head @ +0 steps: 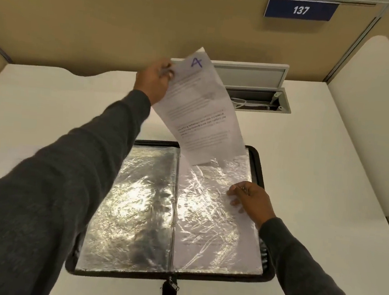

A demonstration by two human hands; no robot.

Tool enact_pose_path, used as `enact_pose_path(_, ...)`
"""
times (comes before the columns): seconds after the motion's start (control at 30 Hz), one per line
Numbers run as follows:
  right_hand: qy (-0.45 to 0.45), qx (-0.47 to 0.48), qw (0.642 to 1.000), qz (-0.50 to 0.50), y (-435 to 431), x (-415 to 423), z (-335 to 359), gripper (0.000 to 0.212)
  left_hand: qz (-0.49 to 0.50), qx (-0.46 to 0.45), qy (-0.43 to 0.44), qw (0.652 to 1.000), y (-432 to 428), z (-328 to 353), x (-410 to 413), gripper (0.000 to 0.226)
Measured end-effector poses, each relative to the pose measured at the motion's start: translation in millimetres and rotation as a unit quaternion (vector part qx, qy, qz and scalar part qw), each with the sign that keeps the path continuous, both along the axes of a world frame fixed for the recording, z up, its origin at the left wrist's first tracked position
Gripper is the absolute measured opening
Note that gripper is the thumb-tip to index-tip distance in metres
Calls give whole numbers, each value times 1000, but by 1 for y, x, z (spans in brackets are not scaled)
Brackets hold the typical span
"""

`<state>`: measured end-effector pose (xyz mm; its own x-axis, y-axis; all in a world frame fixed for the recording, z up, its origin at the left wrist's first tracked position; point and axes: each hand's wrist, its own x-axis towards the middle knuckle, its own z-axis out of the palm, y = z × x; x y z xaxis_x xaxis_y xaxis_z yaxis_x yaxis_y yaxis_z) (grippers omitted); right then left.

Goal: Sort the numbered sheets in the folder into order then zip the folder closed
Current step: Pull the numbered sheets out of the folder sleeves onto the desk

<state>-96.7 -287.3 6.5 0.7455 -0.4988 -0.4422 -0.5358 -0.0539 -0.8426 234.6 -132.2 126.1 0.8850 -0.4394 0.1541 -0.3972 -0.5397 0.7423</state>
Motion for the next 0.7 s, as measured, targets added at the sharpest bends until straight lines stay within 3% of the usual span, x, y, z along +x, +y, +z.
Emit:
enact_pose_path(0.33,-42,87,991,92,70,63,51,16,2,-5,-25,1000,138,73,48,28)
enact_pose_path(0.4,-44,89,988,122,94,78,55,18,3,20,-25,999,171,87,53,22)
enact_pose_path(0.57,-44,14,975,216,159,108,48,28,21,164,-1,986,250,106,67,17)
enact_pose_path(0.7,-37,1,964,262,202,124,21,27,11,338,17,941,295,92,66,14)
